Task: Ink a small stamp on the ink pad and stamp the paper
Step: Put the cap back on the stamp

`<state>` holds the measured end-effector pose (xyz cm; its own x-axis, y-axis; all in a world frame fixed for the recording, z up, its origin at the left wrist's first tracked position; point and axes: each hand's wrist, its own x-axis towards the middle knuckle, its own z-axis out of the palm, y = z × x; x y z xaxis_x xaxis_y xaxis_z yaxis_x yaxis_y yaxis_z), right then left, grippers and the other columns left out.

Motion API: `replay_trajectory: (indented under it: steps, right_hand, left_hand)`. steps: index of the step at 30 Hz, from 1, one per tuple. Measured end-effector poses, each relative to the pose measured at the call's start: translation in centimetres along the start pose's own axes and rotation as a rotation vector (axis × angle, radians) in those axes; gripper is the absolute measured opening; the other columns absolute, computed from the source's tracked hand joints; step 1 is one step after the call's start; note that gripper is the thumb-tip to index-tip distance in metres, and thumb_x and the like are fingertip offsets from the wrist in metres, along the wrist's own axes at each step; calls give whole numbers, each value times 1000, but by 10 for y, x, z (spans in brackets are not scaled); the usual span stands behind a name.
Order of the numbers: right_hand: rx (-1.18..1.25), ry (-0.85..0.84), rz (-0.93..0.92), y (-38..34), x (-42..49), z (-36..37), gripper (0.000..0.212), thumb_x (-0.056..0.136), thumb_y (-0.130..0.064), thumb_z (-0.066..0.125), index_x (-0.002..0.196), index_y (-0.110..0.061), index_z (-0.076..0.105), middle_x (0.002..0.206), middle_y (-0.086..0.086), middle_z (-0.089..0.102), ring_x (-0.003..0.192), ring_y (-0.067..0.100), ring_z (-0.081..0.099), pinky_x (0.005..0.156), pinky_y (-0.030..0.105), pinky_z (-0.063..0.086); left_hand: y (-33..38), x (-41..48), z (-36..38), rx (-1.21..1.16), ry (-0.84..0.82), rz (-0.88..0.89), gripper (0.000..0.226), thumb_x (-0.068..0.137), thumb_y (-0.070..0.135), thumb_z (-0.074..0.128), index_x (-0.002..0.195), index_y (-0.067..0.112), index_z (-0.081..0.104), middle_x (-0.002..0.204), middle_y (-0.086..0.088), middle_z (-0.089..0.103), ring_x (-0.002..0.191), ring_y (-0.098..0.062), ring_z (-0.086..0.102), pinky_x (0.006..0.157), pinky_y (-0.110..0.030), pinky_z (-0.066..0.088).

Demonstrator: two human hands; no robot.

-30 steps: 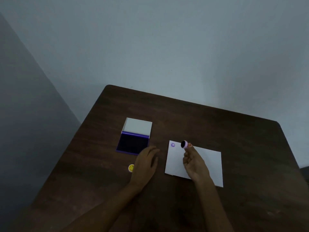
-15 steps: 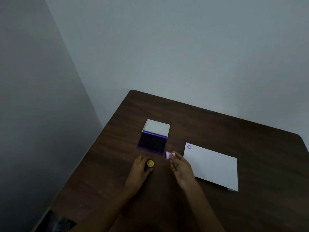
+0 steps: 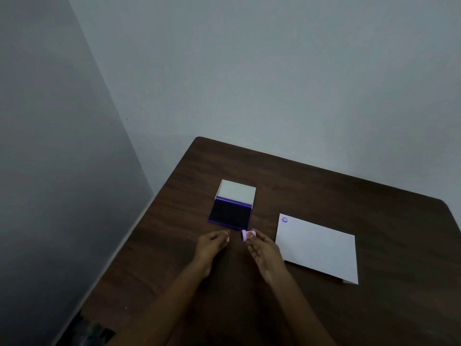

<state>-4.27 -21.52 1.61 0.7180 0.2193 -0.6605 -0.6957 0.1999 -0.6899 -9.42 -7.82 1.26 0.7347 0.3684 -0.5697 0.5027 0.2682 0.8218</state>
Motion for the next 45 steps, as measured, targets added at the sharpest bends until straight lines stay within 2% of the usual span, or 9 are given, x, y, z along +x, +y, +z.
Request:
replay_trajectory:
  steps: [4, 7, 21, 26, 30, 33, 36, 39, 45]
  right_hand:
    - [-1, -39, -24, -1, 5, 6, 26, 81, -9, 62, 107, -7, 59, 104, 10, 64, 97, 19, 63, 76, 26, 56]
    - [-131, -33, -73, 2, 9, 11, 21, 77, -13, 67, 98, -16, 63, 102, 7, 66, 94, 17, 64, 72, 24, 57]
    - [-374, 48, -260, 6, 2, 24, 34, 59, -26, 80, 91, -23, 66, 94, 0, 71, 92, 18, 64, 89, 40, 51]
    - [-450, 56, -273, 2, 4, 24, 30, 63, -21, 78, 91, -17, 67, 93, 3, 71, 92, 19, 63, 87, 38, 50]
    - [-472, 54, -248, 5, 6, 24, 31, 65, -18, 77, 94, -15, 66, 96, 4, 69, 92, 18, 61, 87, 36, 50]
    - [-576, 26, -348, 11, 7, 27, 19, 71, -16, 73, 87, -16, 64, 87, -1, 67, 85, 10, 60, 76, 20, 47]
    - [-761, 22, -486, 18, 12, 31, 2, 80, -13, 64, 80, -15, 63, 77, -6, 62, 72, 0, 56, 62, 4, 39]
    - [-996, -35, -593, 25, 18, 34, 5, 83, -13, 59, 84, -11, 63, 88, 1, 61, 74, 1, 53, 64, 6, 37]
    - [-1213, -102, -679, 35, 29, 32, 11, 83, -19, 59, 93, -14, 59, 103, 6, 58, 95, 15, 53, 79, 19, 38]
  left_hand:
    - [14, -1, -8, -691, -166, -350, 27, 78, 1, 61, 105, -1, 60, 107, -19, 62, 92, -24, 61, 67, -31, 57]
    - [20, -3, -11, -850, -235, -440, 33, 63, -2, 64, 95, -6, 63, 102, -26, 63, 92, -28, 62, 57, -33, 60]
    - [29, -5, -9, -632, -301, -347, 41, 68, 1, 70, 108, -3, 62, 117, -24, 61, 108, -28, 59, 90, -33, 50]
    - [19, 3, -4, -348, -179, -127, 28, 89, -3, 49, 117, -7, 49, 129, -27, 50, 80, -15, 58, 61, -14, 55]
    - [11, 5, -8, -254, -208, -96, 22, 88, 0, 52, 110, -1, 55, 108, -10, 60, 77, -15, 62, 58, -13, 55]
    - [7, 6, -14, -67, -233, -166, 16, 79, 23, 68, 92, 15, 70, 90, -4, 71, 73, -9, 69, 59, -14, 55]
    - [-2, 15, -18, -25, 15, -150, 20, 88, 28, 56, 84, 12, 66, 88, -9, 70, 86, -18, 67, 81, -30, 54]
    - [-5, 20, -24, -63, 227, -53, 25, 94, 21, 47, 85, 5, 64, 78, -9, 66, 76, -18, 64, 68, -24, 52]
    - [2, 29, -36, 27, 327, 81, 21, 93, 14, 46, 82, 12, 64, 75, -3, 65, 71, -13, 60, 64, -21, 48]
